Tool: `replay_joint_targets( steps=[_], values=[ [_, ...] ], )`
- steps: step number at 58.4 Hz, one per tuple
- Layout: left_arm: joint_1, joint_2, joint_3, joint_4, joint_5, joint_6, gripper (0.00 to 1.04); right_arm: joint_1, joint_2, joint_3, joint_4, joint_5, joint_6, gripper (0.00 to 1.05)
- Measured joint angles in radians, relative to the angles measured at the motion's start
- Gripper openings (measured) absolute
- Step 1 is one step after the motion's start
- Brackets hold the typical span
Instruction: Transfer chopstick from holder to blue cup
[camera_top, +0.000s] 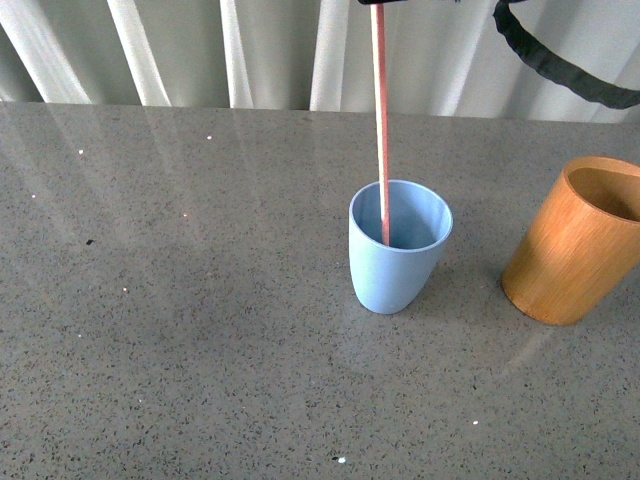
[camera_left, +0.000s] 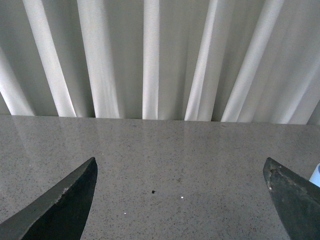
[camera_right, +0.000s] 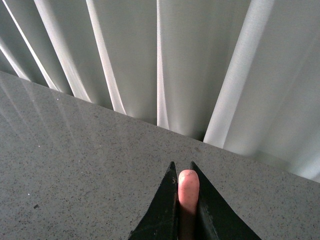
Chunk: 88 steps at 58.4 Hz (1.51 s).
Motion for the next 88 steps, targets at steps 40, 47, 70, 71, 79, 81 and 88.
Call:
replay_joint_targets(
  steps=[40, 47, 70, 71, 79, 81, 88],
  values=[
    [0.000, 0.000, 0.000, 0.000, 0.000, 0.000, 0.98, -0.202, -0.484, -0.250, -0.153, 0.090, 0.092, 0.95],
    [0.000, 0.000, 0.000, 0.000, 0.000, 0.000, 0.98, -0.290, -0.671, -0.395, -0.272, 0.152, 0.104, 0.95],
    [0.000, 0.000, 0.000, 0.000, -0.002, 0.000, 0.98, -0.364, -0.847, -0.680, 0.023, 0.110, -0.023, 0.54],
    [0.000, 0.000, 0.000, 0.000, -0.002, 0.000, 0.98, -0.366, -0.853, -0.685, 0.023, 0.109, -0.026, 0.52],
    [0.000, 0.000, 0.000, 0.000, 0.000, 0.000, 0.98, -0.399, -0.918, -0.746, 0.008, 0.086, -0.037, 0.29],
    [0.000, 0.000, 0.000, 0.000, 0.000, 0.000, 0.98, -0.407, -0.940, -0.760, 0.001, 0.075, -0.037, 0.22],
    [0.000, 0.000, 0.000, 0.000, 0.000, 0.000, 0.98, -0.466, -1.030, -0.806, -0.042, -0.009, -0.040, 0.01]
  ],
)
